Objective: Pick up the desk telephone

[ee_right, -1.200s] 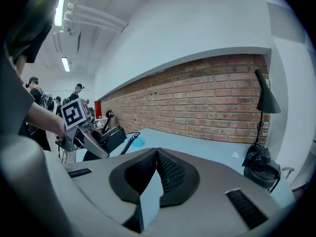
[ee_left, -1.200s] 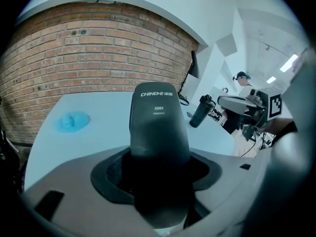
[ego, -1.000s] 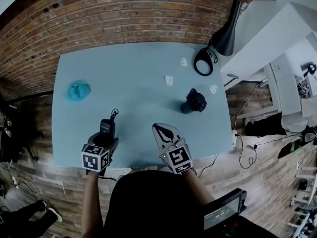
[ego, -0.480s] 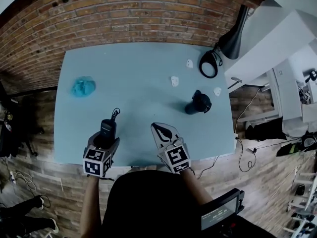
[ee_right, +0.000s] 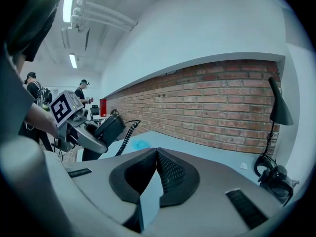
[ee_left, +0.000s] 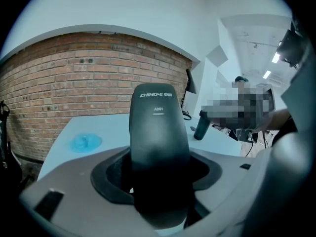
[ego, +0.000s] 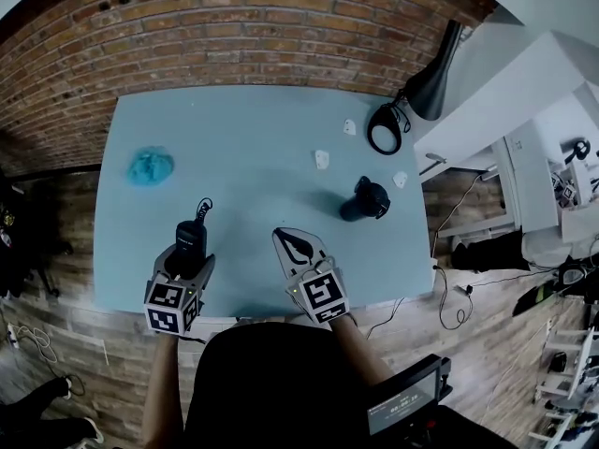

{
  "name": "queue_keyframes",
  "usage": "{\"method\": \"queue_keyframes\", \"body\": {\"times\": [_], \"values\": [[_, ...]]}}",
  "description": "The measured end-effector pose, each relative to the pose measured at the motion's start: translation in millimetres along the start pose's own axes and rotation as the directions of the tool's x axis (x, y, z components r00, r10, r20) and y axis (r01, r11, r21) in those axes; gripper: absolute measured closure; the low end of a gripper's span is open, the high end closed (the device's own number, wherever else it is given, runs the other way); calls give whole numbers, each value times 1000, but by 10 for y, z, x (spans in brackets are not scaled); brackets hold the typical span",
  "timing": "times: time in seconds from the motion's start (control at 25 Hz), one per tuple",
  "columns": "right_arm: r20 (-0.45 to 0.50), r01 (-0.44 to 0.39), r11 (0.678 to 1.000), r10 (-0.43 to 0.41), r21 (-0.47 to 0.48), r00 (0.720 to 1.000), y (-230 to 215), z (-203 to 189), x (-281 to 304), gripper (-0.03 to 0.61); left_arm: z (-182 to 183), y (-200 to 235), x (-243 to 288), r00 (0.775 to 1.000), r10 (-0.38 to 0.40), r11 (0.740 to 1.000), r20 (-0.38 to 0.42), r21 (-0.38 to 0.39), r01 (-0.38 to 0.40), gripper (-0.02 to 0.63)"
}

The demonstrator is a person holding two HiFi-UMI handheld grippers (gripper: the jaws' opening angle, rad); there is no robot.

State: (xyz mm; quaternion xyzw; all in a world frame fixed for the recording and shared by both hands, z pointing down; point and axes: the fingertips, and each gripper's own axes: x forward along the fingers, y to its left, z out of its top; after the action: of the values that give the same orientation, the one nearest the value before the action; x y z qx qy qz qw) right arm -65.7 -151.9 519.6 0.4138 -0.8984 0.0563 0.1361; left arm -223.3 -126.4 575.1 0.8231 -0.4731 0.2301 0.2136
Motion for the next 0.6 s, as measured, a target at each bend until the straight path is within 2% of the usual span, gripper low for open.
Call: {"method": "queue_keyframes", "body": {"times": [0.32, 0.48, 0.6], "values": [[87, -15, 993, 26, -115, 996, -1, 530, 50, 557, 543, 13, -31, 986, 3, 999, 166, 35, -9, 318], [143, -9, 988, 31, -154, 989, -26, 840, 58, 555, 809, 4, -89, 965, -8, 999, 261, 35, -2, 318], [197, -9, 986, 42, -164, 980, -19, 1066, 49, 557, 987, -28, -170, 942, -11, 999, 337, 54, -8, 318]]}}
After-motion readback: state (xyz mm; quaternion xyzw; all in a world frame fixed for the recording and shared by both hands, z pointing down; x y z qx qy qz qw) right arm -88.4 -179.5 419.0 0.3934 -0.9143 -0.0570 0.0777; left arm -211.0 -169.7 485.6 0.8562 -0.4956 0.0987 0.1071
